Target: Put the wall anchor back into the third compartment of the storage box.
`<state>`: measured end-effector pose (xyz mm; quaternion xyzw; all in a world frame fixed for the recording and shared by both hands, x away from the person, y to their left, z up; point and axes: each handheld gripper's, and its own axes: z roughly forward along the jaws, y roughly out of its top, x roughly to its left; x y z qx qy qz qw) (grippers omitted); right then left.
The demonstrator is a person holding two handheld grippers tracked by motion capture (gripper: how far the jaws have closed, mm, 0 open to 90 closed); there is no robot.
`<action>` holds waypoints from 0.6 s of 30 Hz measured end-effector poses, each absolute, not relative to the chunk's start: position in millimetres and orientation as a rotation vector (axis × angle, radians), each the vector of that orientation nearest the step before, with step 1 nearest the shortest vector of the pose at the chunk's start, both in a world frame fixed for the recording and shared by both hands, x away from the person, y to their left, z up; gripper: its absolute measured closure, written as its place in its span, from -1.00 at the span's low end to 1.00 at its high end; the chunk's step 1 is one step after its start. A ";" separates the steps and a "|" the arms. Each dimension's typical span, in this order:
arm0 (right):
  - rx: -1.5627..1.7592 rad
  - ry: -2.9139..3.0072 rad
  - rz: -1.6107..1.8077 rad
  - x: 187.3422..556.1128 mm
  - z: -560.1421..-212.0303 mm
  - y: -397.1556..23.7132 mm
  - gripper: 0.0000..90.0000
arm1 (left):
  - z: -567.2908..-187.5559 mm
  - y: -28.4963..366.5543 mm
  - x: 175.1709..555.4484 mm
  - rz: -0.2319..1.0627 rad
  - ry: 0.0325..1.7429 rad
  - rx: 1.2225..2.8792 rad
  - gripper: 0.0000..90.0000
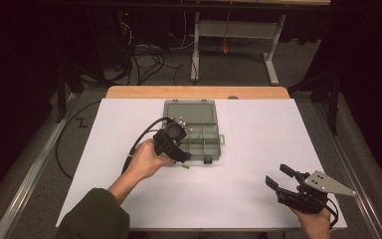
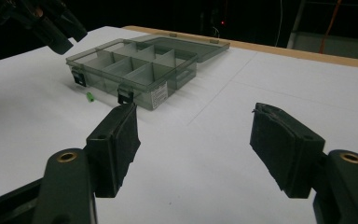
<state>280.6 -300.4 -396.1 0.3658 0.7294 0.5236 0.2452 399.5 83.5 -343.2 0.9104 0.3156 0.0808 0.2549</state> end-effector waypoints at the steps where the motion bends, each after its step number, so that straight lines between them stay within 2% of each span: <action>1: 0.998 1.991 1.429 280.6 -396.1 -300.4 -0.24 | -344.2 83.8 399.1 0.213 0.858 2.475 -0.09; 18: 0.999 1.992 1.428 280.5 -396.0 -299.7 -0.24 | -360.3 77.9 390.9 0.158 0.846 2.503 -0.08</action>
